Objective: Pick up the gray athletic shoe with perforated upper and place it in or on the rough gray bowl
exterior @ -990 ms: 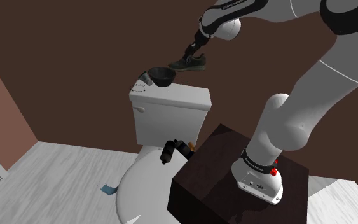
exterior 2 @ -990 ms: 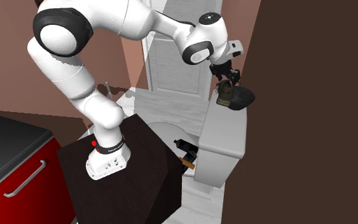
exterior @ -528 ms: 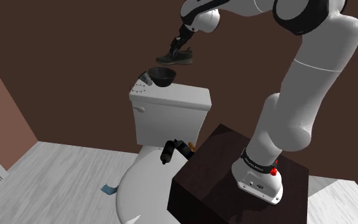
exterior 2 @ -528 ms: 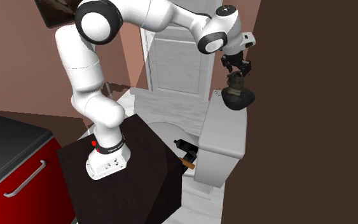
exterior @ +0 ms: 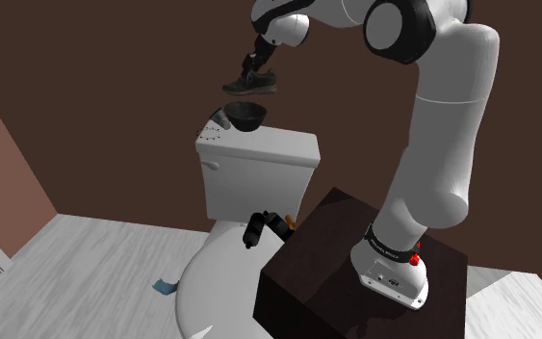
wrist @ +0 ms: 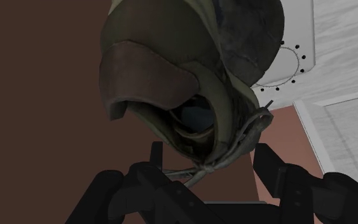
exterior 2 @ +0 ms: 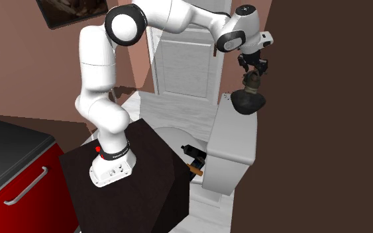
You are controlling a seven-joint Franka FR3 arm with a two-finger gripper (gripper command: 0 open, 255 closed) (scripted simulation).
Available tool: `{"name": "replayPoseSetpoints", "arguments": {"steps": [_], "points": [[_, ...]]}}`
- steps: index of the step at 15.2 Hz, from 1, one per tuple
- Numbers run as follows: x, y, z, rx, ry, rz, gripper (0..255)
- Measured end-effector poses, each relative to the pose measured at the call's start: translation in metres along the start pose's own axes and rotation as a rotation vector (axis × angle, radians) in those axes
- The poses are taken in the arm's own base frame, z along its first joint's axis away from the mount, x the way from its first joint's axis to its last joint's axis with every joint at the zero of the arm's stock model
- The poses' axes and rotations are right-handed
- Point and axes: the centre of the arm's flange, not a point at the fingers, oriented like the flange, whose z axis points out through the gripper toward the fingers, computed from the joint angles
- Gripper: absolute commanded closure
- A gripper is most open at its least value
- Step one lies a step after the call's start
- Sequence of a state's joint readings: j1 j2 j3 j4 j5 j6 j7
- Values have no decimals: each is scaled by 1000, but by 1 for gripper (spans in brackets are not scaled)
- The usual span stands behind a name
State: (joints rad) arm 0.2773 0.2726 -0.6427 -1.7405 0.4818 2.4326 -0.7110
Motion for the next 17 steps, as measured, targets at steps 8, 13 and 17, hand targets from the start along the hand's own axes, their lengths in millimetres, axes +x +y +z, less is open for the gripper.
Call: {"name": "replayPoseSetpoints", "arguments": {"steps": [8, 13, 17], "points": [[-20, -3, 36, 0, 0, 0, 255], [-34, -4, 58, 0, 2, 0, 255], [-38, -4, 65, -3, 6, 1, 255]]}}
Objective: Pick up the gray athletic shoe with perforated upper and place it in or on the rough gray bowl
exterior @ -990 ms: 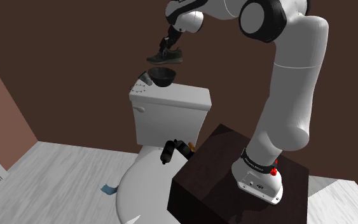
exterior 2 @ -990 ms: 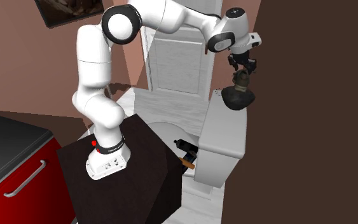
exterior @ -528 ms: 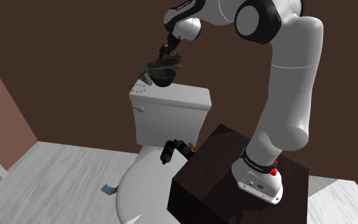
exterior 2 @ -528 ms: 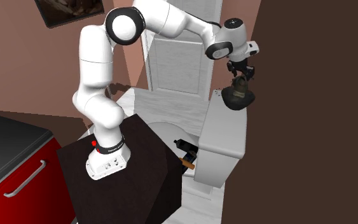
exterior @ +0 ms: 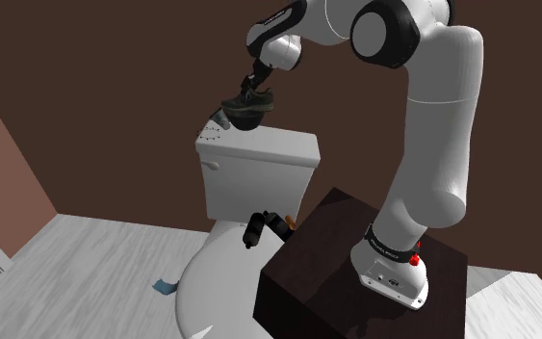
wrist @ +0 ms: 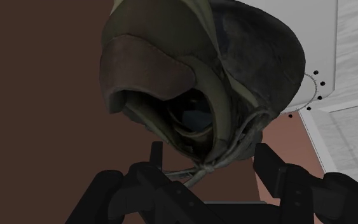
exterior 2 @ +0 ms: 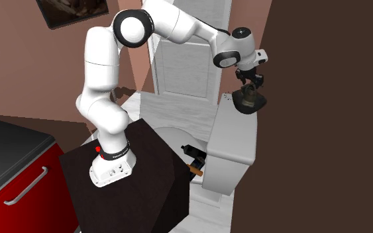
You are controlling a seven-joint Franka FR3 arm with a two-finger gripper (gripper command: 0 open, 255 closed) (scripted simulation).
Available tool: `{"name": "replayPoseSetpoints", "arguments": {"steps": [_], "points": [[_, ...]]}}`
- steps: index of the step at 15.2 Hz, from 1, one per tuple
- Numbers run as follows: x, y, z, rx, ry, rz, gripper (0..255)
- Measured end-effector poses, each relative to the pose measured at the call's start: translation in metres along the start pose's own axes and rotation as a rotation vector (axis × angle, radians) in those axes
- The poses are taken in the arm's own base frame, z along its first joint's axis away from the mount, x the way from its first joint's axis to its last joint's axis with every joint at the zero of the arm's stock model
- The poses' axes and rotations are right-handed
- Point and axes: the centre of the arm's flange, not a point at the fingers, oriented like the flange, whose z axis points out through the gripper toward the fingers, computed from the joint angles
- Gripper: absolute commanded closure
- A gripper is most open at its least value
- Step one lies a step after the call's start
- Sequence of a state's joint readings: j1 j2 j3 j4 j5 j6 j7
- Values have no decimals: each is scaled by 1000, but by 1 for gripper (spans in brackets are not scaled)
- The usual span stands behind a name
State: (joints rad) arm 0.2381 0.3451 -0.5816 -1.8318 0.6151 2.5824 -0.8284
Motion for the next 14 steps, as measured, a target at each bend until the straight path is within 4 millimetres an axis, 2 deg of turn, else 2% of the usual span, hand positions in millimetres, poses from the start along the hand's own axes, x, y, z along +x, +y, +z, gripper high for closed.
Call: {"name": "replayPoseSetpoints", "arguments": {"steps": [4, 5, 11, 14], "points": [[0, 0, 0, 0, 1, 0, 255], [0, 0, 0, 0, 1, 0, 0], [-2, -1, 2, 2, -5, -1, 0], [-3, 0, -26, 3, -4, 0, 0]]}}
